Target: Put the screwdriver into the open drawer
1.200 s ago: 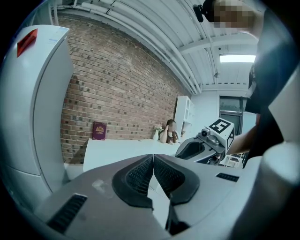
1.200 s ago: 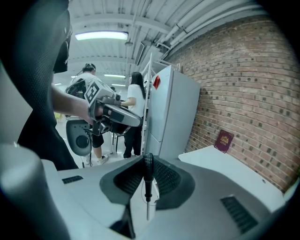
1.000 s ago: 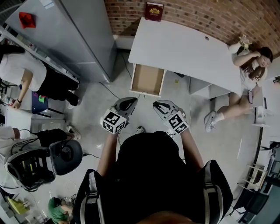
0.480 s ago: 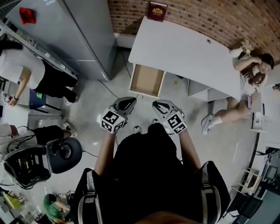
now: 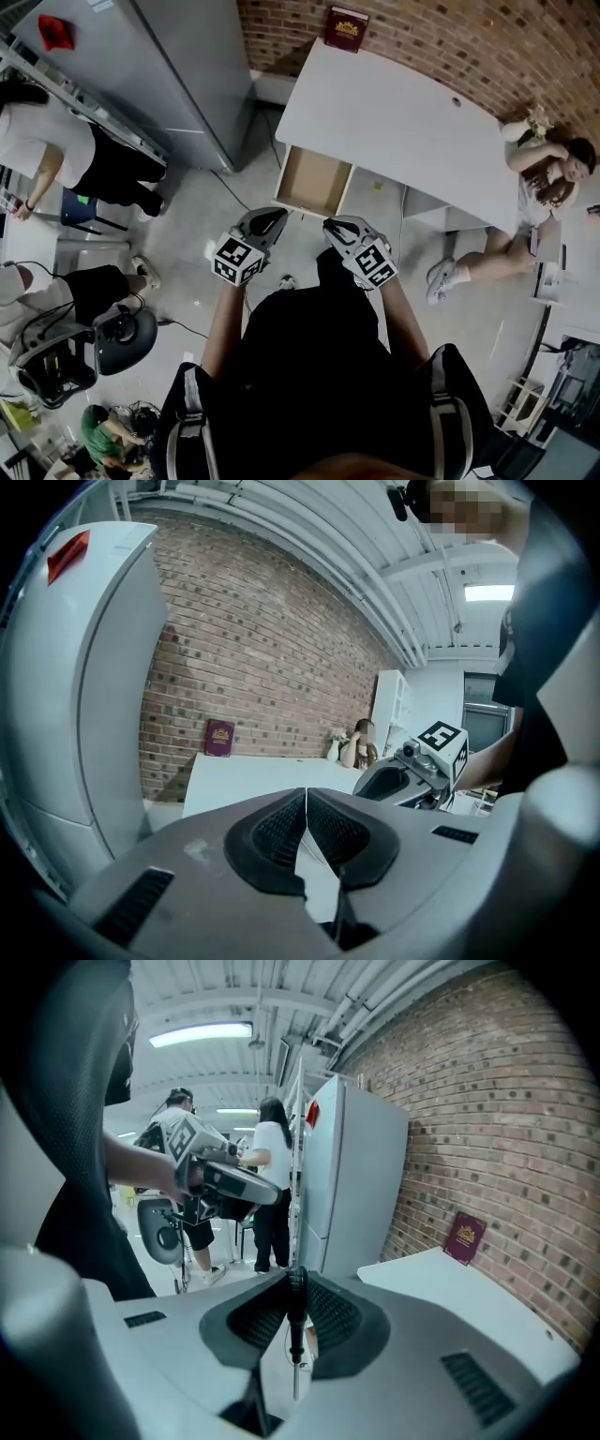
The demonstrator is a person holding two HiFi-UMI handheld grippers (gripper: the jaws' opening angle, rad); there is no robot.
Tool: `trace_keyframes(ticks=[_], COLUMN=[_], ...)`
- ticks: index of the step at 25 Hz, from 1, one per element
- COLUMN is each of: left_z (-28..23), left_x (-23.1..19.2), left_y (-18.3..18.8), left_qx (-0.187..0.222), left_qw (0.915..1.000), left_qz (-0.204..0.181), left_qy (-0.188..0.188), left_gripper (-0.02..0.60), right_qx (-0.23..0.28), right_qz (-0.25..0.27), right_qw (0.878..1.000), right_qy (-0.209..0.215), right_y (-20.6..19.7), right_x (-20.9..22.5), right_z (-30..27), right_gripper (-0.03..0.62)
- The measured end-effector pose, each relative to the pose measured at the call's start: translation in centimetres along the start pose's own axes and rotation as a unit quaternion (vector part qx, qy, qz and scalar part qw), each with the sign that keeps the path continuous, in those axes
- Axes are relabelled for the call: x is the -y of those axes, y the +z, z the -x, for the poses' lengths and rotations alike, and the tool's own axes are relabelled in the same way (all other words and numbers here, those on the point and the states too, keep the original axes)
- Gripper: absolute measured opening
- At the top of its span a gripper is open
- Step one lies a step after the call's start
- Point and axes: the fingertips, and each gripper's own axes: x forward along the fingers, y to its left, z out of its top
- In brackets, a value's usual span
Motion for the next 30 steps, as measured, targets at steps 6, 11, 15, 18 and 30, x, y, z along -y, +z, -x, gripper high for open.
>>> trace_keyframes(ticks=[6,11,15,18,30], left_z=[-1.9,-2.9,-3.6,-3.9,-6.2], left_x=[-1.4,-3.0,-3.7,-4.4,-5.3], left_y=[-0.2,-1.1,-0.9,-1.5,-5.0], left_qx=[-0.018,-0.041,-0.025,-0.026,-0.045], left_qw=[0.9997,0.9982,0.9978,0.9965,0.9916], left_qz=[0.006,0.026,0.049,0.064,0.104], left_qy=[0.018,0.035,0.038,0.047,0.063], left_gripper=[0.017,0.017,0.018,0.017,0.018], right_qx=[-0.019,-0.034,-0.043,-0.051,-0.086], right_qz=[0.004,-0.002,-0.017,-0.016,-0.029], right_qw=[0.999,0.998,0.996,0.994,0.983], right_qy=[0.037,0.06,0.076,0.092,0.161], right_y=[-1.2,-2.9,-4.3,-5.1,-9.7], right_x=[3.0,5.1,6.8,7.5,8.7], right_z=[-1.9,-3.9,-5.3,-6.7,-11.5], right_gripper=[0.12,0.12,0.12,0.12,0.12])
